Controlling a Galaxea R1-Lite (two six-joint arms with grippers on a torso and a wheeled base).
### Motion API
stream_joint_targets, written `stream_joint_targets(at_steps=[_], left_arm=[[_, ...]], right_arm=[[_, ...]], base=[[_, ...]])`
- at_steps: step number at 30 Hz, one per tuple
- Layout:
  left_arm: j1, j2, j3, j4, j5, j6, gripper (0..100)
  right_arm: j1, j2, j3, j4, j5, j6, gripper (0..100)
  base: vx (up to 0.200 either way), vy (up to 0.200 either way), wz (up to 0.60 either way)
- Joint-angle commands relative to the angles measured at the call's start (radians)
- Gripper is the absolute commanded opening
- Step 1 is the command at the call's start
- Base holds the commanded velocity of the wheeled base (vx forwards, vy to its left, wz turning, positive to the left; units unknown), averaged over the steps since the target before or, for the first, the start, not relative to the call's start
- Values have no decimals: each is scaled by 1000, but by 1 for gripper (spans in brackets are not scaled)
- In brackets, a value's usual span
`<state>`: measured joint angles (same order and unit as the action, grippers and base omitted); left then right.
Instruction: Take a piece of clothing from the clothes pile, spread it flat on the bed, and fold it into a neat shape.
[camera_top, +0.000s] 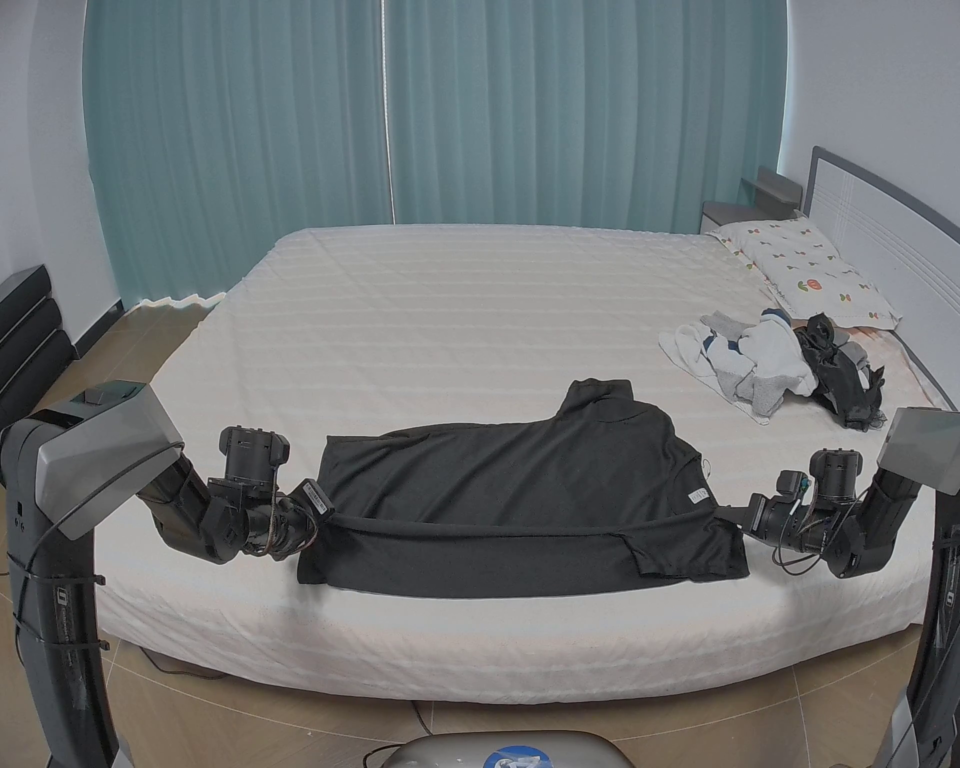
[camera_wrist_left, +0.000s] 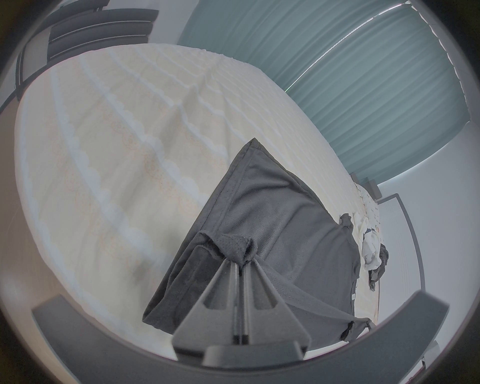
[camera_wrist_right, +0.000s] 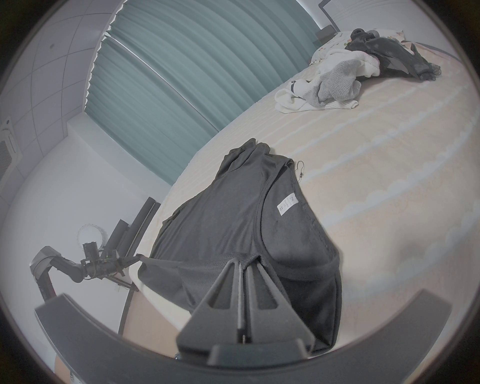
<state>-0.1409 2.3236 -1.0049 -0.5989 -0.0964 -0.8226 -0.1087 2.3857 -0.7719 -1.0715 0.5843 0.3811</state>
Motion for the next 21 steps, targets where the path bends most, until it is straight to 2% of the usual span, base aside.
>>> stream_joint_targets(at_steps=[1, 17, 18, 19, 21], left_arm=[[0, 28, -24, 2, 4, 0, 0], [-6, 31, -26, 4, 6, 5, 0], [-6, 31, -26, 4, 7, 5, 100], [-6, 31, -26, 4, 9, 5, 100], [-6, 31, -26, 4, 10, 5, 100]], right_arm=[[24, 35, -27, 7, -24, -1, 0], [37, 72, -55, 7, -60, -2, 0], [38, 75, -55, 7, -60, -2, 0], [37, 76, -55, 5, -60, -2, 100], [38, 81, -55, 4, -63, -2, 100]], base=[[0, 0, 0], [0, 0, 0], [0, 0, 0], [0, 0, 0], [0, 0, 0]])
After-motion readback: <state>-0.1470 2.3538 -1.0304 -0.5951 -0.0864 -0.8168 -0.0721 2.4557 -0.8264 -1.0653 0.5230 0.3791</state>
